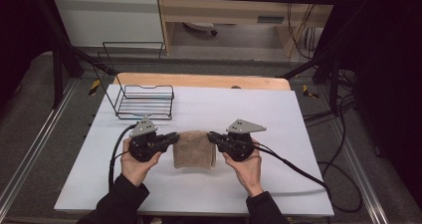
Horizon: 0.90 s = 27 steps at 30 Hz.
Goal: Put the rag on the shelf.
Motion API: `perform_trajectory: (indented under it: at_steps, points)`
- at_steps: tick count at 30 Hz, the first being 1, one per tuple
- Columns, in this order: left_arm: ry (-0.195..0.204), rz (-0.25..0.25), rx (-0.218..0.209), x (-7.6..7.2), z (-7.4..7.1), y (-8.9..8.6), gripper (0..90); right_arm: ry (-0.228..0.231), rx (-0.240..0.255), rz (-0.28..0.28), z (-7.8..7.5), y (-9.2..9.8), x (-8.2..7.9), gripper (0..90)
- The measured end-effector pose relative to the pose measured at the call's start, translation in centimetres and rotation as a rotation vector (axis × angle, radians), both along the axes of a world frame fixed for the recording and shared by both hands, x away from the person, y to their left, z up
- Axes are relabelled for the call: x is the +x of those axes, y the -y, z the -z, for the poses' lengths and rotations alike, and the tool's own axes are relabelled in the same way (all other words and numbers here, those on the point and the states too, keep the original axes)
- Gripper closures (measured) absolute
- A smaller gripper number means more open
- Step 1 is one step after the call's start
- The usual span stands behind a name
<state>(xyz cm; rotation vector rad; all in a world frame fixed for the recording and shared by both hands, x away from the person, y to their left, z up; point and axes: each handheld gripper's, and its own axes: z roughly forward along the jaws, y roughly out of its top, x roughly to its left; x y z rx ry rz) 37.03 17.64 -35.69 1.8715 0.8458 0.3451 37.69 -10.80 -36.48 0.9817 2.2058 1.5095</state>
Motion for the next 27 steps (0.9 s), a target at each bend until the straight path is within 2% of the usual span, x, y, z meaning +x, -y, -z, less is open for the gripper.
perform_trajectory:
  at_steps: [13,27]
  points:
    - [0.024,-0.017,-0.022,0.0,-1.1,-1.1,84.5,0.043,0.016,0.0,-1.1,-0.9,-0.1,85.3]
    - [0.069,-0.066,-0.052,0.2,-2.3,-3.4,84.6,0.087,0.029,-0.006,-2.7,-3.3,0.5,85.2]
